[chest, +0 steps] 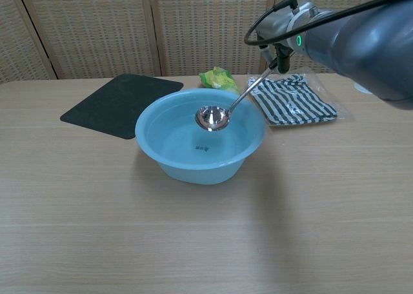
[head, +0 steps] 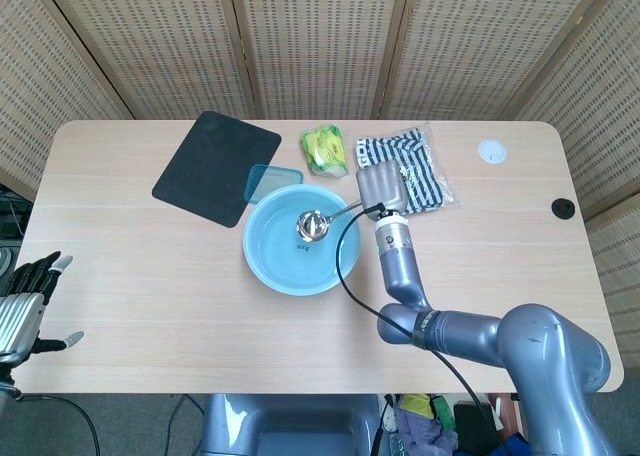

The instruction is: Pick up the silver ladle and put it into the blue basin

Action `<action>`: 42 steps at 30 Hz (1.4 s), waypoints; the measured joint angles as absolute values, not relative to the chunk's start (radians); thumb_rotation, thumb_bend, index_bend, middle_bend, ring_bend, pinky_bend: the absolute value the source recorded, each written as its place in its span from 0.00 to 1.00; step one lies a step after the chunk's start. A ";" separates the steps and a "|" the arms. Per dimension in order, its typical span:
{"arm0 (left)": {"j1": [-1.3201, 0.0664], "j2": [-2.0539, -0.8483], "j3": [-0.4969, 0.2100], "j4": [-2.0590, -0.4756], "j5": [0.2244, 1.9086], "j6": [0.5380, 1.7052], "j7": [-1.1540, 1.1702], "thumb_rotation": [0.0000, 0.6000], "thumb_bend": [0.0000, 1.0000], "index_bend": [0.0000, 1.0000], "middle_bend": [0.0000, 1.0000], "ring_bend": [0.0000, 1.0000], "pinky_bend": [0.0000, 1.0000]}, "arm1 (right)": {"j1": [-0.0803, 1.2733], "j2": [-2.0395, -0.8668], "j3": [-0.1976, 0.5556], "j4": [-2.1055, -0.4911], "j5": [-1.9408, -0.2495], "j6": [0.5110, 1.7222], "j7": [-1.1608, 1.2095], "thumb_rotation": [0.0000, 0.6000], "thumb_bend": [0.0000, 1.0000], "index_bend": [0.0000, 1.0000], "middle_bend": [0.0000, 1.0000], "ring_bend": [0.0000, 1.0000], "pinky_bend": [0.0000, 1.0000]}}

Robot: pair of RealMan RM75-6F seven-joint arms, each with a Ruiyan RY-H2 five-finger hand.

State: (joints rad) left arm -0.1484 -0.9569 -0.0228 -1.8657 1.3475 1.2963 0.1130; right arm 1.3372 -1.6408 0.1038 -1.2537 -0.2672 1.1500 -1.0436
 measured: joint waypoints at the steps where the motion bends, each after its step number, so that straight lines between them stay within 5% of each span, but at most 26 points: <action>1: -0.150 -0.956 -0.023 -1.866 1.345 1.294 0.111 1.00 0.00 0.00 0.00 0.00 0.00 | 1.337 -1.653 0.103 -1.240 -0.280 1.152 -1.054 1.00 0.83 0.81 1.00 0.96 1.00; 28: -0.167 -0.948 -0.032 -1.854 1.309 1.267 0.080 1.00 0.00 0.00 0.00 0.00 0.00 | 1.289 -1.908 0.004 -0.885 -0.675 1.093 -1.399 1.00 0.83 0.82 1.00 0.97 1.00; 35: -0.168 -0.948 -0.031 -1.855 1.306 1.266 0.081 1.00 0.00 0.00 0.00 0.00 0.00 | 1.267 -1.909 0.056 -0.955 -0.643 1.086 -1.462 1.00 0.84 0.82 1.00 0.97 1.00; 42: -0.168 -0.946 -0.031 -1.856 1.306 1.269 0.079 1.00 0.00 0.00 0.00 0.00 0.00 | 1.253 -1.895 0.189 -1.116 -0.406 1.125 -1.555 1.00 0.84 0.82 1.00 0.97 1.00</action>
